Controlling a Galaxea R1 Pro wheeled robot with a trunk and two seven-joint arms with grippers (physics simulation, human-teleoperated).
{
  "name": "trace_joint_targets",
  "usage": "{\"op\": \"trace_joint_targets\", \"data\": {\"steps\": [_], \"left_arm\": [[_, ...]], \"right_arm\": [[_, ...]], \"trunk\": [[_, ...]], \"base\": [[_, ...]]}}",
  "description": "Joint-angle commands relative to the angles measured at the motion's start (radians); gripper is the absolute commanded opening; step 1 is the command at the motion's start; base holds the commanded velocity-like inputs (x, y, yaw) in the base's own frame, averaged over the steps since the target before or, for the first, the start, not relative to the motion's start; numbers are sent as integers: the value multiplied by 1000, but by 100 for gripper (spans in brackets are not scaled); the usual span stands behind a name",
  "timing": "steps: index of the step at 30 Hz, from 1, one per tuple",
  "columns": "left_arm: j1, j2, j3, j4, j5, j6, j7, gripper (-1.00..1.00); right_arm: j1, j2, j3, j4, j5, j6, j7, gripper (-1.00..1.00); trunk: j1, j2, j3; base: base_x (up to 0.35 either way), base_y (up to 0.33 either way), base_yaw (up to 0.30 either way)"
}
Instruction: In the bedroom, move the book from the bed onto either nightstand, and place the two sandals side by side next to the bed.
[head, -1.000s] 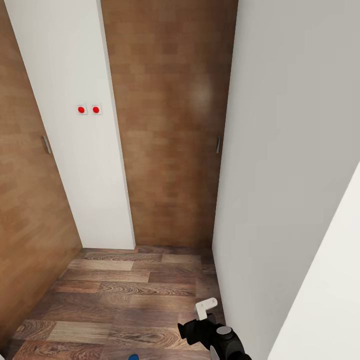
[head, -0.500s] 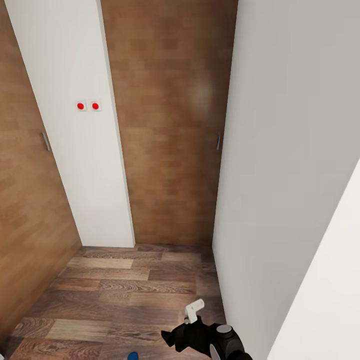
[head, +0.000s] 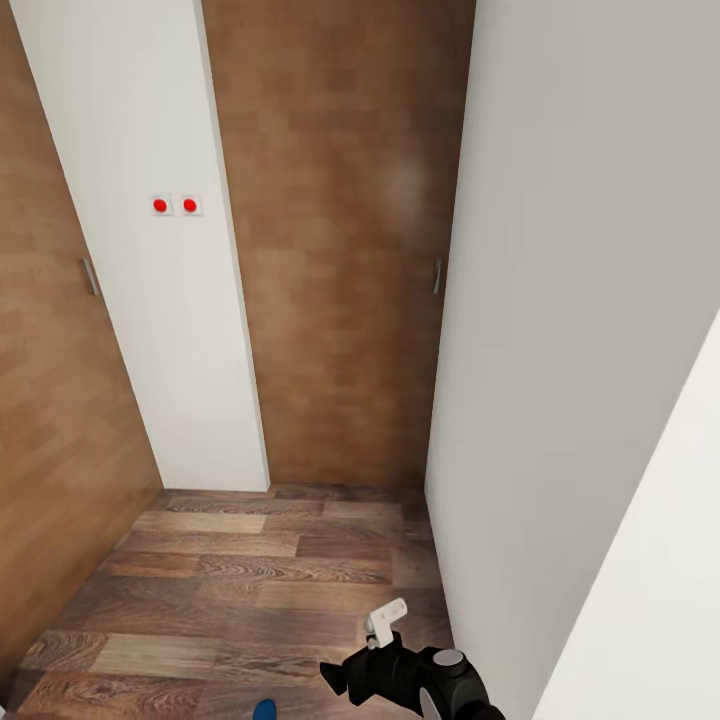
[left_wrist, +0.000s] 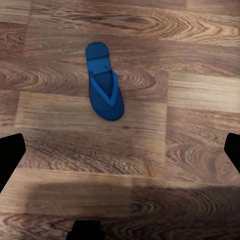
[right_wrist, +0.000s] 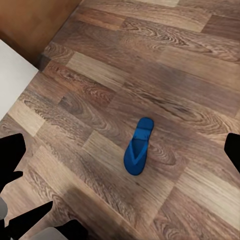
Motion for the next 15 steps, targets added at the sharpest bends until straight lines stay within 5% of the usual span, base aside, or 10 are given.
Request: {"op": "trace_joint_targets", "data": {"steps": [1,12,15], "left_arm": [[-1,0,1,1,3,-3,-1,100],[-1,1,2,-10,3,-3,-2,100],[-1,8,3,-92,4,4,-1,100]], "right_arm": [[-1,0,0,-1,-9,7,-2,100],[-1,0,0,0,-9,7,-4,100],[-1,1,0,0,-9,6,-6,100]], "trunk": [[4,-8,-4],[46,-85,-39],[50,-92,-42]], "base": [[0,0,0],[0,0,0],[0,0,0]]}}
